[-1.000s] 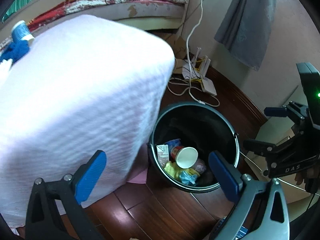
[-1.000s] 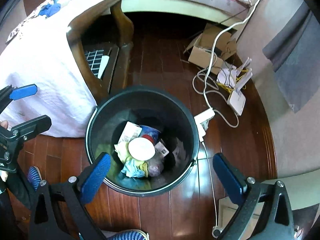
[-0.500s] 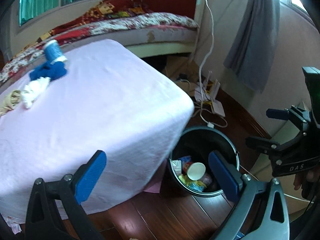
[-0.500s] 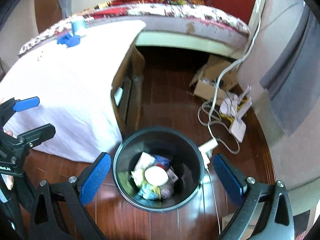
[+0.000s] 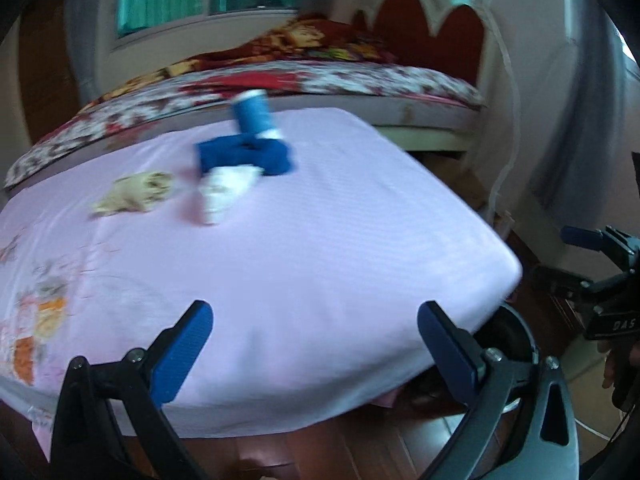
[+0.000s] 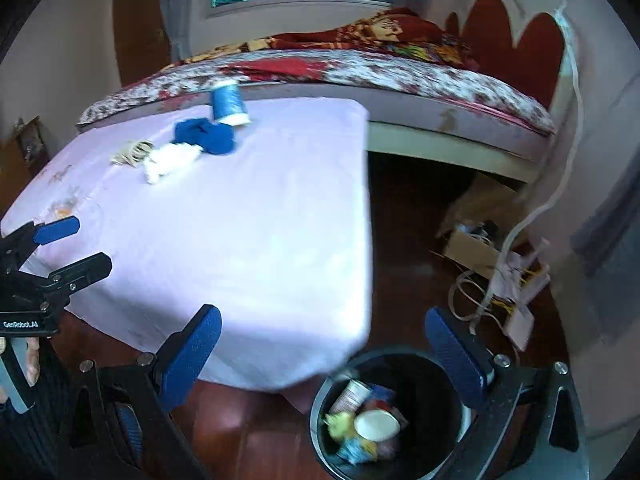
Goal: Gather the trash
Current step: 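Move both tools back over the bed toward the remaining items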
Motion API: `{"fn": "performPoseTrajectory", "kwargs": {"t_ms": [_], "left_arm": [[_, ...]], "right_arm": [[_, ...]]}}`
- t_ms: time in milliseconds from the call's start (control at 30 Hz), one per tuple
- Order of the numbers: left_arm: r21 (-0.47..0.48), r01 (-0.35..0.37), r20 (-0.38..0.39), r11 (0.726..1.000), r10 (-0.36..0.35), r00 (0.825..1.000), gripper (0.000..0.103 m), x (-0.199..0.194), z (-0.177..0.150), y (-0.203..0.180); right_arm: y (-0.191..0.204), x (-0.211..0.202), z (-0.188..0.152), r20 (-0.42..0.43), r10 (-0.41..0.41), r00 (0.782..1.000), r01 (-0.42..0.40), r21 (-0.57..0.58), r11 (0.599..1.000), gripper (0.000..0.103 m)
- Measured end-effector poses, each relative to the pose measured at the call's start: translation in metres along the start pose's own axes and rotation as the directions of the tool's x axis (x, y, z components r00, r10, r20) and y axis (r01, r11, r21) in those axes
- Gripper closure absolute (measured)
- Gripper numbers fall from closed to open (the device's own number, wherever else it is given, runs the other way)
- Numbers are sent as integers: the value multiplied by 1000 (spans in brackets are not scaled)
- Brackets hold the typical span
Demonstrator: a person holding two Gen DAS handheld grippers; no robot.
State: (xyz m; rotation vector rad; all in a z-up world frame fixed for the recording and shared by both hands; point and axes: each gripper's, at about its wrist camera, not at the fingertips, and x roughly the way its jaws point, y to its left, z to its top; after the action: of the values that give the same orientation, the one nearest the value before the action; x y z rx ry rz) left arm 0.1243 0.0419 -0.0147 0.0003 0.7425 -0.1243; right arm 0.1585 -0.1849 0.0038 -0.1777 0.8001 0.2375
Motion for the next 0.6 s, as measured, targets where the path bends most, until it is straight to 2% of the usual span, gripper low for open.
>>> {"fn": "performPoseTrajectory", "kwargs": {"t_ms": [267, 367, 433, 533, 600], "left_arm": [[-113, -128, 1, 985, 129, 992, 1, 1, 4, 87], [-135, -156, -3, 978, 157, 988, 1, 4, 7, 111], [-148, -167, -3, 975, 169, 986, 1, 5, 9, 124], [-169, -190, -2, 967, 192, 981, 1, 8, 14, 144], [-182, -189, -7, 965, 191, 982, 1, 12, 16, 156]], "right_arm": [[67, 38, 44, 16, 82, 996, -82, -20, 996, 0], [93, 51, 62, 46, 77, 996, -75, -51, 996, 0], [110, 63, 75, 33, 103, 994, -101, -57, 993, 0], [128, 83, 90, 17, 82, 996, -81, -53, 995, 0], [137, 97, 101, 11, 110, 994, -109, -25, 994, 0]]}}
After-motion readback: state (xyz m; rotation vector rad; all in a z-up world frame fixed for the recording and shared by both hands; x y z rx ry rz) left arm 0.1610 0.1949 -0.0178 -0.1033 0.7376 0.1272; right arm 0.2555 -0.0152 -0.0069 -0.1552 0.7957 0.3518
